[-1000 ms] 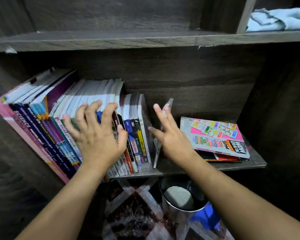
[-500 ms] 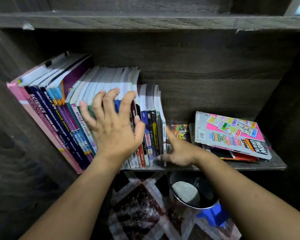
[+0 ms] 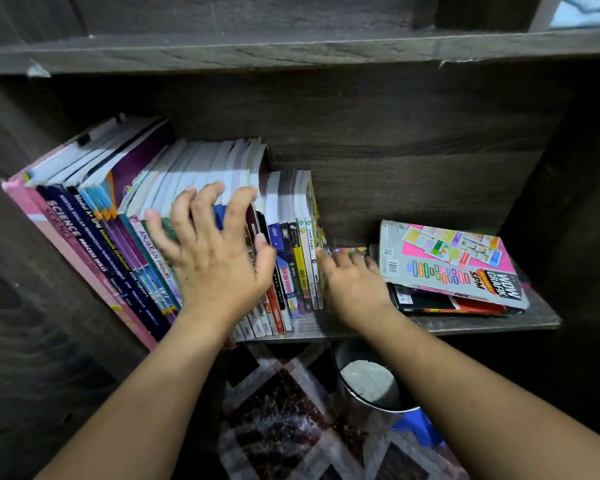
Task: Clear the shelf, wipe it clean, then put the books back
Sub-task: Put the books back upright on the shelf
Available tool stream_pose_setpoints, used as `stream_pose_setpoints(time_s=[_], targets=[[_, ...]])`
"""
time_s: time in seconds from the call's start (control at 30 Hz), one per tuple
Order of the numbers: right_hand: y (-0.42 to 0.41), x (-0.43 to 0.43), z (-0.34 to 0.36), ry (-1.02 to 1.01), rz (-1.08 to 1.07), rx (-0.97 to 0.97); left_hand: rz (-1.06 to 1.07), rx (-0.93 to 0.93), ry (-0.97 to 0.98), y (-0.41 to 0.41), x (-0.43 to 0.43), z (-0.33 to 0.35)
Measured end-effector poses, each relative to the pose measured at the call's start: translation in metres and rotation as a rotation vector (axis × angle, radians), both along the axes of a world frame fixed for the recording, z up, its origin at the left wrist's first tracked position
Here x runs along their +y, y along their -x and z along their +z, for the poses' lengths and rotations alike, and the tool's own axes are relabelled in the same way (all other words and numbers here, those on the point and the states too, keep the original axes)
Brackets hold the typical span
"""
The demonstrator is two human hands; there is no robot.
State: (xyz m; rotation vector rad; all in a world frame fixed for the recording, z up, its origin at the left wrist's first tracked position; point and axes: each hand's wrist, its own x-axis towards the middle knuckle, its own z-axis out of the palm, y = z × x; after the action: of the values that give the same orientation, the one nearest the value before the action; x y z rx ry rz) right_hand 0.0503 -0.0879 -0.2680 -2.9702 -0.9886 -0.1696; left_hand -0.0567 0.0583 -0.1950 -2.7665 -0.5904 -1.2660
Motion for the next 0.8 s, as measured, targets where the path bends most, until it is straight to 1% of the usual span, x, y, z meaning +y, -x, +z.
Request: stream_pose_setpoints(time_s=[0.07, 0.17, 0.33, 0.4, 0.47, 0.53, 0.57, 0.6, 0.67, 0.77, 0.8], targets=[[-0.003, -0.013, 0.007, 0.022, -0.031, -0.035, -0.004, 0.004, 0.0, 0.0, 0.001, 0.0], [-0.012, -0.045, 0.019, 0.074, -0.124, 0.012, -0.001, 0.009, -0.002, 0.001, 0.002, 0.0], [-0.025, -0.109, 0.019, 0.177, -0.376, 0.065, 0.005, 0.009, -0.003, 0.001, 0.001, 0.0], [-0.029, -0.132, 0.017, 0.178, -0.507, 0.124, 0.011, 0.017, -0.003, 0.001, 0.001, 0.001], [-0.034, -0.152, 0.015, 0.166, -0.589, 0.197, 0.01, 0.016, 0.001, 0.001, 0.0, 0.001], [-0.036, -0.163, 0.015, 0.129, -0.607, 0.236, 0.007, 0.009, 0.005, 0.001, -0.001, 0.001], [-0.036, -0.166, 0.015, 0.108, -0.601, 0.22, 0.006, 0.007, 0.006, 0.001, -0.001, 0.001], [-0.036, -0.168, 0.016, 0.082, -0.592, 0.162, 0.007, 0.005, 0.007, 0.001, -0.002, 0.002], [-0.035, -0.167, 0.023, -0.039, -0.533, -0.089, 0.006, -0.002, 0.006, 0.001, -0.002, 0.002], [-0.033, -0.155, 0.038, -0.305, -0.352, -0.386, 0.005, -0.007, 0.007, 0.0, -0.003, 0.002], [-0.032, -0.148, 0.042, -0.359, -0.275, -0.464, 0.009, -0.007, 0.009, 0.0, -0.003, 0.001]])
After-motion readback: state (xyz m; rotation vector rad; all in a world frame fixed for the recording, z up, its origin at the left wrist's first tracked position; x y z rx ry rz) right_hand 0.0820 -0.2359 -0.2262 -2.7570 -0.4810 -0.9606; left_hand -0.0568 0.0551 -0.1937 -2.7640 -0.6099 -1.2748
